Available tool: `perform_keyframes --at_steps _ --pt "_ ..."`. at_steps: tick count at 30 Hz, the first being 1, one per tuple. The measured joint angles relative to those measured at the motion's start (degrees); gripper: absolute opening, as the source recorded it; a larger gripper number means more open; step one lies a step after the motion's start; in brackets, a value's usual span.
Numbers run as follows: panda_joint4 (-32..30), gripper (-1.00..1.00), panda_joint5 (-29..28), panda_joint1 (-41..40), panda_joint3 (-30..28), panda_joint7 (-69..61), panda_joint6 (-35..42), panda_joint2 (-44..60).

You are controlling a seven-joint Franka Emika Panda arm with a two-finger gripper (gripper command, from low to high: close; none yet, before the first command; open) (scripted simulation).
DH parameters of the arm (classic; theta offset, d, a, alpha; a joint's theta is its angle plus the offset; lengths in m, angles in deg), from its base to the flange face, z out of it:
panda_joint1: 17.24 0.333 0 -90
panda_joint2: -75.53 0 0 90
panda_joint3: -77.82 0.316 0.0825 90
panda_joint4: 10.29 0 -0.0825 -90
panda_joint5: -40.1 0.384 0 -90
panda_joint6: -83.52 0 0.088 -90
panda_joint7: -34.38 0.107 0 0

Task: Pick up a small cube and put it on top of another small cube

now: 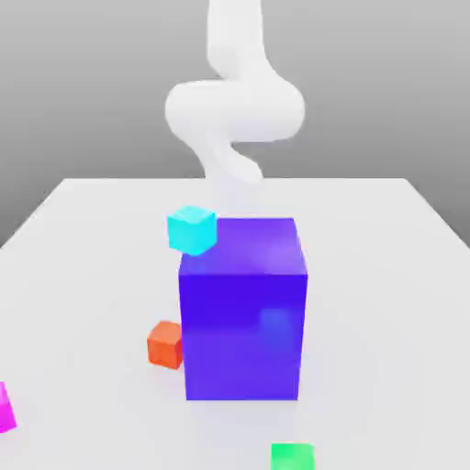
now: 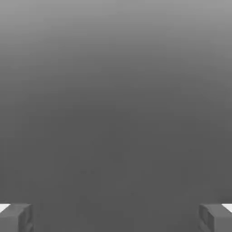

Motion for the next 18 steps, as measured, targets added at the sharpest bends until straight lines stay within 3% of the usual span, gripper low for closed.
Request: perform_keyframes --at_steps 18 --pt "1.2 0.00 9.4 -8.0 -13.0 3.2 -10.1 37.7"
